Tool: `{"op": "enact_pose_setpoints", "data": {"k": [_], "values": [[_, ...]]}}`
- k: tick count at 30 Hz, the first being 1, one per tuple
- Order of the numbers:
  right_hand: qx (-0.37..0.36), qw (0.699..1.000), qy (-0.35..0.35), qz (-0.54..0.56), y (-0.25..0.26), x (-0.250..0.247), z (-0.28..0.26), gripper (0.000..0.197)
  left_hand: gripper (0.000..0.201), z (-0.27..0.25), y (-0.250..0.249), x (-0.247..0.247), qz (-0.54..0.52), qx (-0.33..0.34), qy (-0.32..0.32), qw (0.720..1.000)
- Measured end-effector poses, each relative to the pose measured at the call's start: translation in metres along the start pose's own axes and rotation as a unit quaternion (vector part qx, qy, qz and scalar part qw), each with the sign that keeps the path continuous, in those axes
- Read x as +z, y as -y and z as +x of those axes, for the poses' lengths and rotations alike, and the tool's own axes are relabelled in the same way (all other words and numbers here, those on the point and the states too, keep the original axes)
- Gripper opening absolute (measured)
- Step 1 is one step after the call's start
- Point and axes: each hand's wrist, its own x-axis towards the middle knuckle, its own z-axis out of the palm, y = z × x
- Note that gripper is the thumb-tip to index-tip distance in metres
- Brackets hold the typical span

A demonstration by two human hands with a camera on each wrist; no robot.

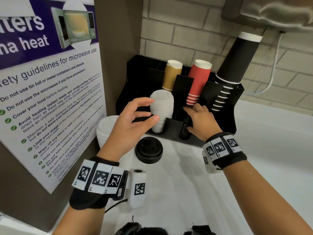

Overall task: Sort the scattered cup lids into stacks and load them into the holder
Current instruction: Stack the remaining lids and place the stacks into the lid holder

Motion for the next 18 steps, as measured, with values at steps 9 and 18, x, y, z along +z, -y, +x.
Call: {"op": "enact_pose_setpoints", "data": {"k": [9, 18], "values": [[-0.156, 0.948, 0.017, 0.277, 0.052, -0.025, -0.014, 0.044, 0.036, 0.002, -0.001, -0.002, -0.001, -0.003, -0.015, 1.000], [-0.133, 0.949, 0.261, 0.113, 0.107, 0.027, -0.005, 0.094, 0.037, 0.001, 0.000, -0.003, 0.006, -0.003, -0.009, 1.000]]}}
